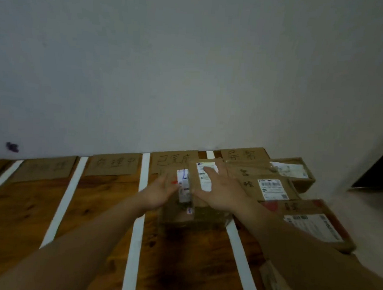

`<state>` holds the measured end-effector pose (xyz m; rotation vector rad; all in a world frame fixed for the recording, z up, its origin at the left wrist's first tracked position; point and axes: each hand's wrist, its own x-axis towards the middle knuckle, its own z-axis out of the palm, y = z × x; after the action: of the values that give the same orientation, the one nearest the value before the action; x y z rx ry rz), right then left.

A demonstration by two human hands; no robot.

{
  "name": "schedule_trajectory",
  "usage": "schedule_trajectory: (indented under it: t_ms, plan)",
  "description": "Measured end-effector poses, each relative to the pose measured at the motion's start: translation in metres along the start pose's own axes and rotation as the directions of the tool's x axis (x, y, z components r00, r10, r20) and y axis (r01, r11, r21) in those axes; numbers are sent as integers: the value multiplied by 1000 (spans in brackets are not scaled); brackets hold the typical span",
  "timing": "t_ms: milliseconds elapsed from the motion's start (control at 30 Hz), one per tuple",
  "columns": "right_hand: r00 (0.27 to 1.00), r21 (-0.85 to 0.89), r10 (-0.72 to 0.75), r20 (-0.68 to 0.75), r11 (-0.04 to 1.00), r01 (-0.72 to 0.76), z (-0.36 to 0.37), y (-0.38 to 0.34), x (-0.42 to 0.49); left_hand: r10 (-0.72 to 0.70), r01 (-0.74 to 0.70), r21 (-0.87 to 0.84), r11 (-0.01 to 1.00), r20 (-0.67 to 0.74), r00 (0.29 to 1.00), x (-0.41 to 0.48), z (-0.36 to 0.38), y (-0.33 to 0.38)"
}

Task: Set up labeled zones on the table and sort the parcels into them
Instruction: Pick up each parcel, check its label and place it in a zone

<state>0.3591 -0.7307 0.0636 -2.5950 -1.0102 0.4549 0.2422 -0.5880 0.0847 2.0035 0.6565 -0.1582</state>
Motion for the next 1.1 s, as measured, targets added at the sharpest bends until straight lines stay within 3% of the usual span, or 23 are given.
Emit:
schedule_trajectory:
  t_ms: [167,533,800,1100]
  plan:
    - [979,-61,-191,64,979,195,2,-92,8,-76,98,91,991,-220,973,-48,-85,-48]
    - [869,-87,-468,162,870,485,77,-382,-18,-93,222,195,955,-514,852,-247,-300,-208]
    - [743,-88,-627,234,748,658,146,-565,-37,-240,334,30,942,-637,733,-366,-409,-318]
    - [658,-79,-693,295,668,740,216,-712,13,-423,456,-143,879,-677,603,-413,-506,-429]
